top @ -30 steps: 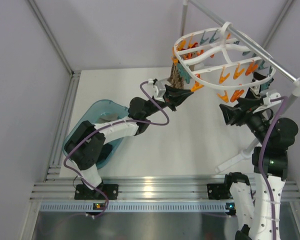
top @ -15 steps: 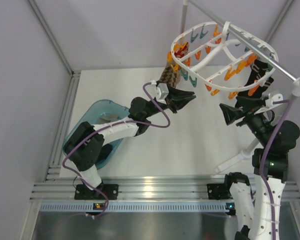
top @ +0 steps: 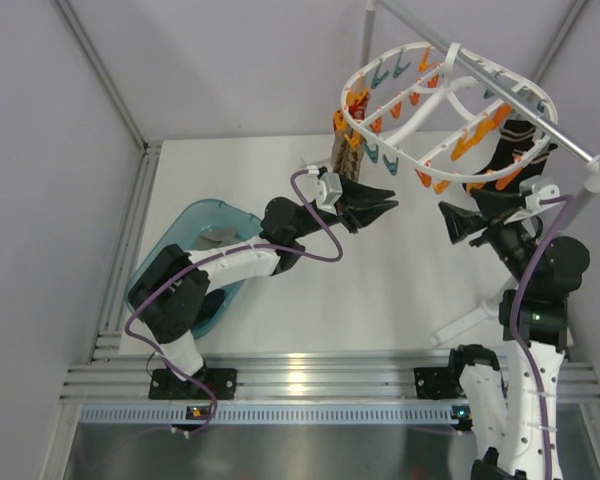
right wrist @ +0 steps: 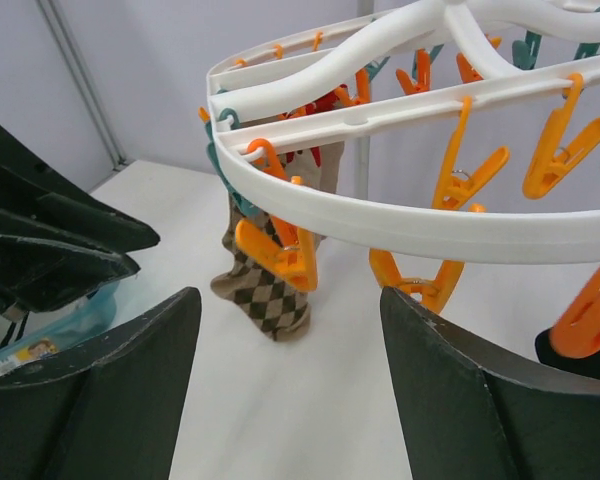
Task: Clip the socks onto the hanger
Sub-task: Open the clamp at the hanger.
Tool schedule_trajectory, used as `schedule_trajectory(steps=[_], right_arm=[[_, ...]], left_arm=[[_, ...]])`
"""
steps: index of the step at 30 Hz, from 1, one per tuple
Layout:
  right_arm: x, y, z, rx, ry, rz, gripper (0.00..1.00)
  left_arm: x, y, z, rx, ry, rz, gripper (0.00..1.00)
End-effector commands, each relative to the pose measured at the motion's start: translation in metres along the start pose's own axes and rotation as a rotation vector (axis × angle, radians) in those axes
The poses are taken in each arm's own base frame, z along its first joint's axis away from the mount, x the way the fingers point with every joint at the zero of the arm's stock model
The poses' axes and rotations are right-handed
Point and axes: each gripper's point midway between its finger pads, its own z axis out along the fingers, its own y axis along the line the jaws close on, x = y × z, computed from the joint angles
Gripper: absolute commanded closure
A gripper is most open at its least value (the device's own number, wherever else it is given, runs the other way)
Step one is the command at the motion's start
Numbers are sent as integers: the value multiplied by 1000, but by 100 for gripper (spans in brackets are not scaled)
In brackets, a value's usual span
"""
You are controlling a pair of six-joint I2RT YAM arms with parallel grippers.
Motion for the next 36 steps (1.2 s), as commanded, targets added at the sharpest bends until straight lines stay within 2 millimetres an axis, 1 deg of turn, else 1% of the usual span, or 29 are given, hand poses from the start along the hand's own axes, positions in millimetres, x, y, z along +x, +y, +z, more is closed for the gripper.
schedule_trajectory(steps=[1, 6, 8, 9, 10, 13, 16, 24, 31, 36], right_arm=[[-18, -13, 9, 27, -86, -76, 28], [-25, -17, 17, 20, -130, -58, 29], [-28, -20, 18, 43, -147, -31, 32], [-24, -22, 18, 52, -146, -18, 34], [-25, -24, 18, 70, -158, -15, 38], [-21, -26, 19, 81, -162, 13, 43], [-21, -25, 20, 78, -172, 39, 45], [-22, -24, 23, 86, -188, 96, 48], [-11, -23, 25, 82, -179, 95, 48], [-8, -16, 25, 55, -180, 75, 46]], left_arm=[[-27, -8, 4, 35, -59, 43, 69], [-23, -10, 1, 40, -41, 36, 68], [-22, -11, 0, 42, -37, 33, 67], [-21, -11, 0, 40, -35, 31, 67], [-21, -12, 0, 40, -36, 30, 67], [-20, -12, -2, 40, -32, 24, 67], [-21, -13, -2, 46, -31, 27, 67], [-18, -12, -3, 38, -24, 20, 66], [-18, -11, 2, 26, -31, 20, 65], [-15, -13, 8, 34, -31, 12, 65]])
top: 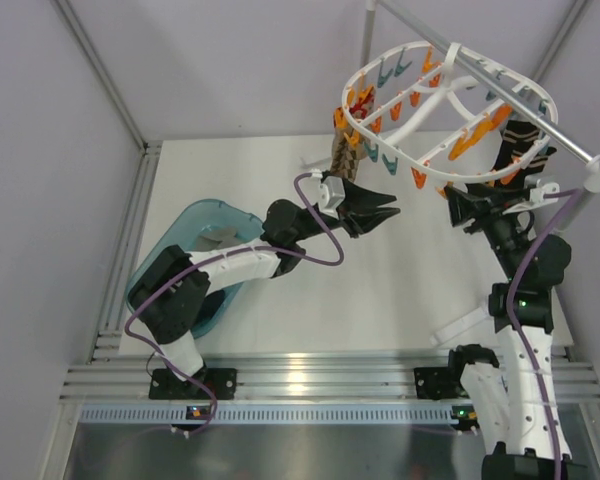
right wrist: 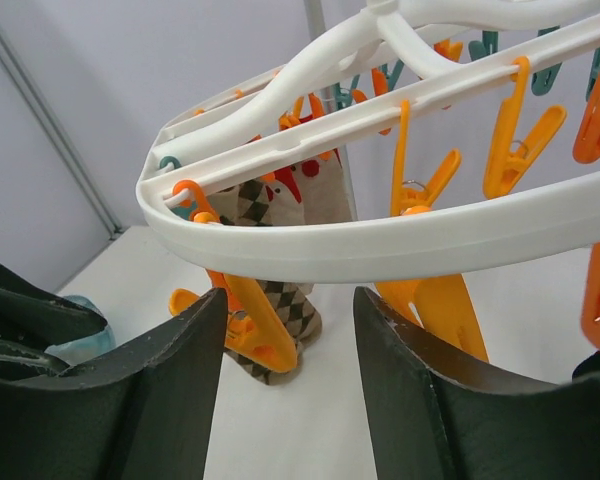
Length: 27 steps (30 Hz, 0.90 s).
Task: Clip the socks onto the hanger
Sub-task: Open the clamp at the hanger.
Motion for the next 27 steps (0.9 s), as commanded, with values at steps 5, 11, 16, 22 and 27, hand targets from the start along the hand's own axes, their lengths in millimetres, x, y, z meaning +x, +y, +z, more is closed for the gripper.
schedule_trajectory(steps=[5, 11, 16, 22, 27], right_arm=[[-18, 10, 2, -33, -87, -53, 48], [-16, 11, 7, -34, -109, -48, 51], [-16, 13, 13, -38, -117, -36, 51], [-21, 17, 16, -48, -125, -28, 67], [-29, 24, 14, -58, -121, 22, 90]], left_arm=[[-19, -5, 12, 16, -48, 30, 64], [-16, -7, 14, 18, -42, 25, 64], [-14, -6, 17, 18, -37, 26, 63], [-14, -7, 20, 19, -38, 29, 62], [-20, -10, 24, 25, -50, 52, 62]])
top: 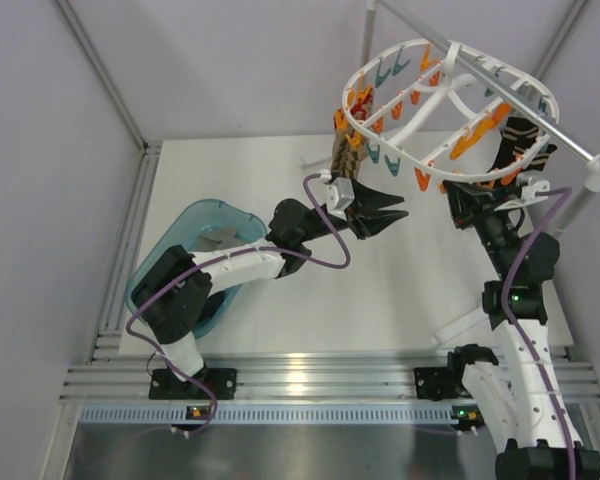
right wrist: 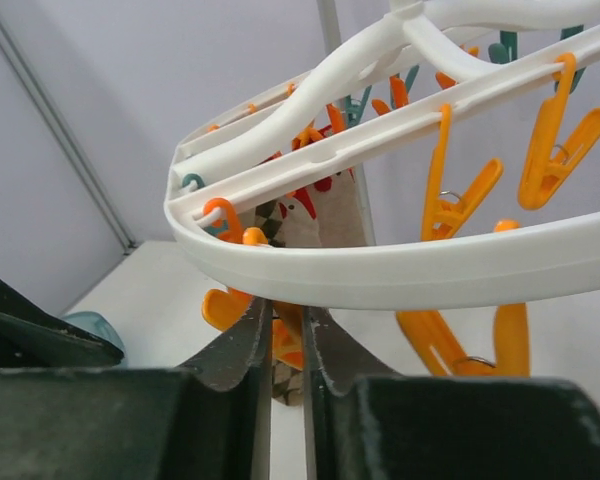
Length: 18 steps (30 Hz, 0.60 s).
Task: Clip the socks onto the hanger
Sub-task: Open the clamp at the hanger.
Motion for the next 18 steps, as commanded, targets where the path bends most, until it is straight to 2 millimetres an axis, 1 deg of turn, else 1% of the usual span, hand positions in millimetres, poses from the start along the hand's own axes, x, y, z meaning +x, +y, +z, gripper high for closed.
schedule_trajectory(steps=[1, 3, 4, 6, 7, 9, 11, 12, 18], right_arm=[[-36, 18, 2, -40, -73, 18, 94], [-38, 25, 1, -65, -61, 55, 100], [-42, 29, 0, -76, -64, 64, 100], [-42, 33, -1, -90, -51, 96, 100], [-45, 36, -2, -94, -51, 107, 100], [-42, 39, -1, -105, -26, 146, 100], [-44, 44, -2, -123, -20, 170, 100], [-41, 45, -3, -128, -10, 180, 100], [-38, 48, -3, -131, 17, 218, 100]], left_arm=[[-24, -2, 11, 14, -60, 68, 61], [-27, -4, 14, 21, -65, 80, 60], [-29, -4, 15, 21, -68, 92, 60], [-31, -7, 18, 22, -70, 103, 59], [-30, -6, 18, 15, -69, 122, 59], [-31, -7, 21, 9, -69, 142, 57], [-34, -5, 23, -5, -76, 163, 55], [-35, -4, 24, -11, -75, 169, 55], [-41, 2, 35, -54, -81, 182, 53]])
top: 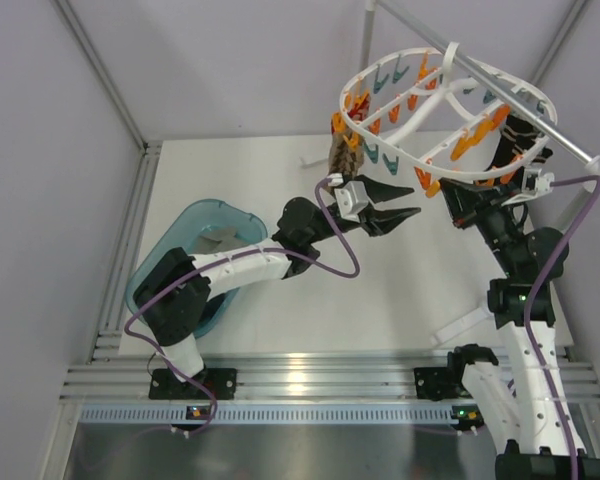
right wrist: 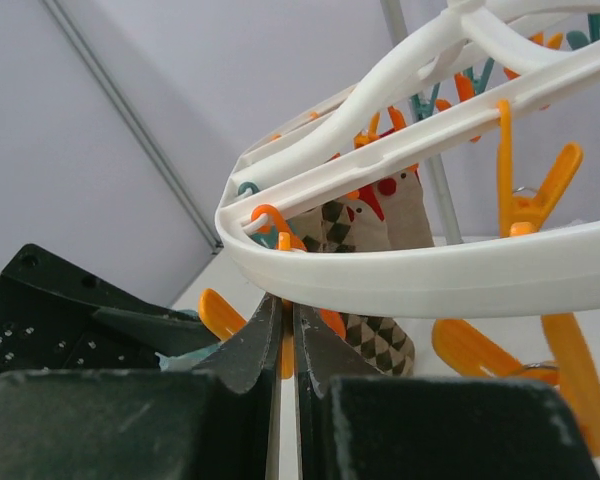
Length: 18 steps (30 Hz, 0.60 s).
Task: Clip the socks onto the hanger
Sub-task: Open the clamp at the hanger.
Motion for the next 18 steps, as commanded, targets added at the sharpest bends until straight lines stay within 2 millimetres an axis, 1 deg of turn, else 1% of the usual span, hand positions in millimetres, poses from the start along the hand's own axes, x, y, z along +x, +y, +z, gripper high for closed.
schedule_trajectory(steps=[1, 2, 4, 6, 8, 15, 18], right_arm=[[-15, 20, -1, -54, -13, 36, 100], [-14, 22, -2, -58, -12, 42, 100], [-11, 21, -2, -58, -7, 53, 100], [-11, 24, -4, -69, -4, 54, 100], [-11, 26, -5, -82, -4, 57, 100], [-13, 28, -4, -91, -19, 67, 100], [-14, 30, -4, -99, -24, 76, 100]], left_arm=[[-25, 11, 15, -38, -53, 80, 53], [-29, 12, 18, -43, -58, 85, 53], [-23, 12, 22, -54, -38, 81, 53], [-23, 13, 26, -54, -31, 79, 53], [-16, 13, 29, -60, -4, 71, 53], [-4, 7, 31, -56, 41, 69, 52], [4, 9, 32, -74, 64, 89, 51]])
